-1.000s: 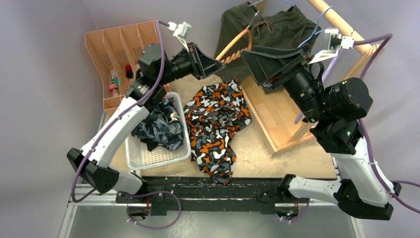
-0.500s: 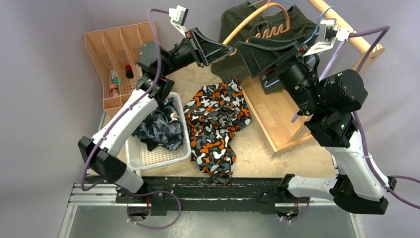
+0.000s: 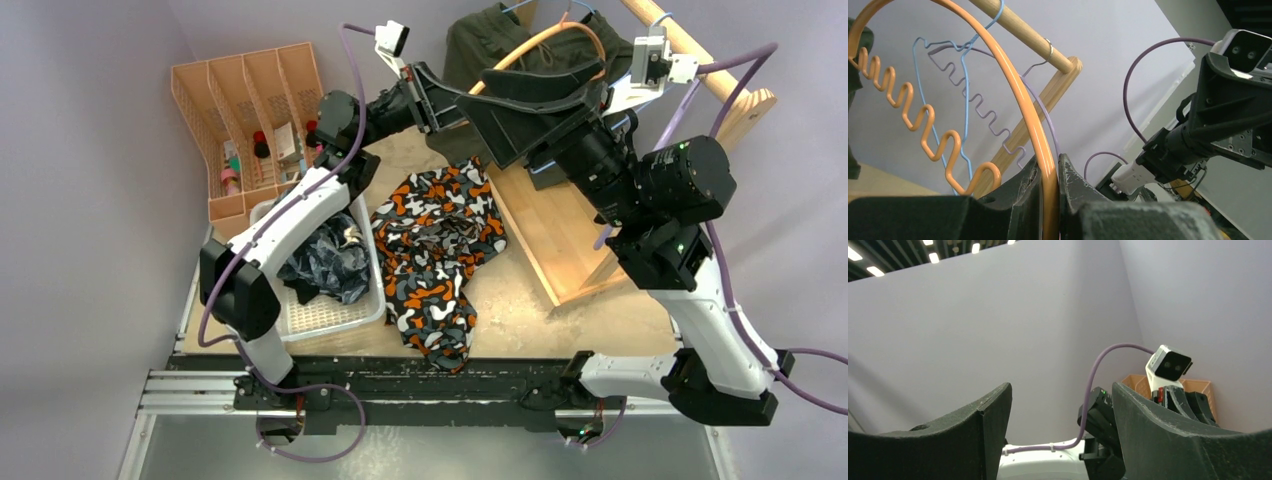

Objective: Remove the shorts from the hanger
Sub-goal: Place the hanger on the clothes rod.

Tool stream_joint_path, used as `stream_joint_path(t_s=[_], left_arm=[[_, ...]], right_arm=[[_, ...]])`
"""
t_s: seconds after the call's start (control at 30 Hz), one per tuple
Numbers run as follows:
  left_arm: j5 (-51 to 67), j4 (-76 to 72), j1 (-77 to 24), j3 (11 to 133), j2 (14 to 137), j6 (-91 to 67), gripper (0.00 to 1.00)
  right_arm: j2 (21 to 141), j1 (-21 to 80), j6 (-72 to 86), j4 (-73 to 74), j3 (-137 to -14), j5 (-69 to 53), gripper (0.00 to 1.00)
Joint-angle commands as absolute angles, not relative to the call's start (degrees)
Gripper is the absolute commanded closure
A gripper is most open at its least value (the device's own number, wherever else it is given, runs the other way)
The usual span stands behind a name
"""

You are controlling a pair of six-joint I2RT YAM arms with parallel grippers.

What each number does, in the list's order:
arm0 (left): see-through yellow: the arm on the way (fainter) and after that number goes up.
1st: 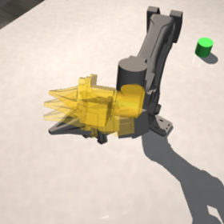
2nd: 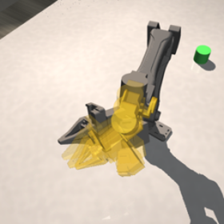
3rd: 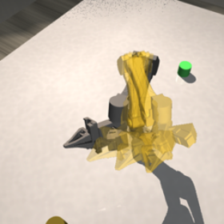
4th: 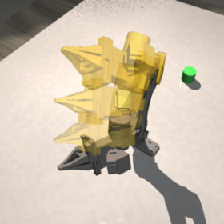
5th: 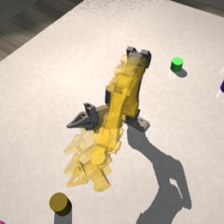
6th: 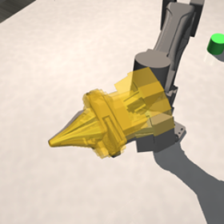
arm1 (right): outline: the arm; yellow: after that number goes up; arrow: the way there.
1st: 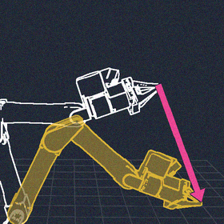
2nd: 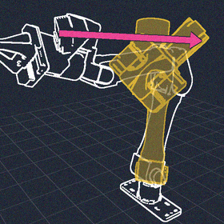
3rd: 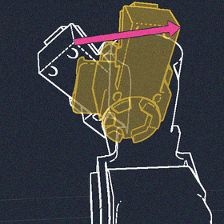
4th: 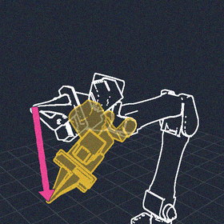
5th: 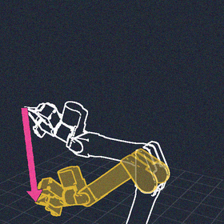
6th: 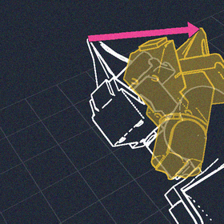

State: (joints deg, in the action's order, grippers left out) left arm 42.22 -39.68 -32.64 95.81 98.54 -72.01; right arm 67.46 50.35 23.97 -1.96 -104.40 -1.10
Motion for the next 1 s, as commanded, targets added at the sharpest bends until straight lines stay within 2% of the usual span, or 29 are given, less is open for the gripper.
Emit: stream_joint_path(t_s=[0.0,0.27,0.43,0.97], left_arm=[[43.5,-55.7,-32.4,99.3,98.8,-76.5,1.00],[43.7,-72.1,-32.4,102.3,108.1,-87.4,1.00],[43.1,-76.7,-32.5,107.2,114.1,-91.4,1.00],[41.6,-68.4,-35.1,112.1,117.3,-85.8,1.00]], right_arm=[[67.4,50.4,23.4,-9.3,-104.2,-1.7,0.25],[74.2,50.5,23.5,-11.6,-108.9,-7.4,0.25],[76.8,50.5,23.8,-11.9,-109.7,-10.9,0.25],[75.7,50.5,24.7,-12.5,-109.3,-11.8,0.24]])
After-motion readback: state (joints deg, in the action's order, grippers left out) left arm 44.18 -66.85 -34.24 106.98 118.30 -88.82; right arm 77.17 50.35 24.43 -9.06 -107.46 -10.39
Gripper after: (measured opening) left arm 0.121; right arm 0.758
